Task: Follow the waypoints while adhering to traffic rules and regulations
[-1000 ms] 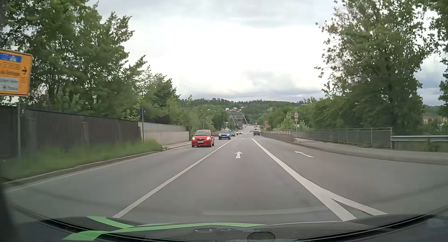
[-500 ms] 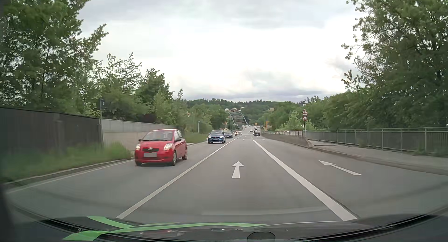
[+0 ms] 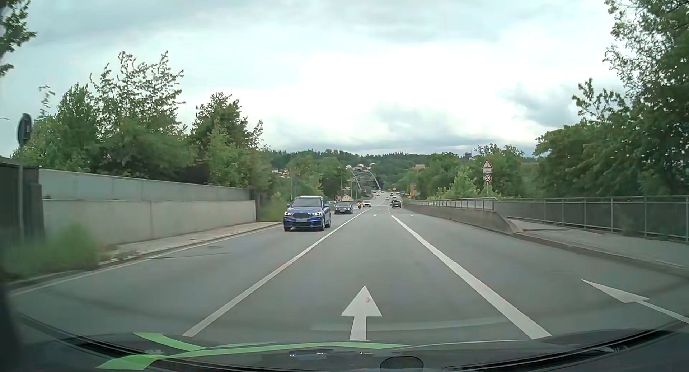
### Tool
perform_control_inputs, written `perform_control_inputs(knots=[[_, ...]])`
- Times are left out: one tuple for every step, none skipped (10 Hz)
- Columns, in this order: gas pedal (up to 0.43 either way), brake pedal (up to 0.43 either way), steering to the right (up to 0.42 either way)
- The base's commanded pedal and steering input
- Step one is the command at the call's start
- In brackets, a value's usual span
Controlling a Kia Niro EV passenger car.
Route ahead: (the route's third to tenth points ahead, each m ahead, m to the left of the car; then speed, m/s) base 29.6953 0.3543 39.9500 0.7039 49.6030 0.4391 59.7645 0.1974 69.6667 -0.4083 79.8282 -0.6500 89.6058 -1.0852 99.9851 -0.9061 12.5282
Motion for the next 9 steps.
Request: perform_control_inputs(knots=[[0.028, 0.0, -0.002], [0.028, 0.0, -0.001], [0.028, 0.0, -0.002], [0.028, 0.0, -0.001], [0.028, 0.0, -0.001], [0.028, 0.0, -0.001], [0.028, 0.0, -0.001], [0.028, 0.0, 0.0], [0.028, 0.0, 0.0]])
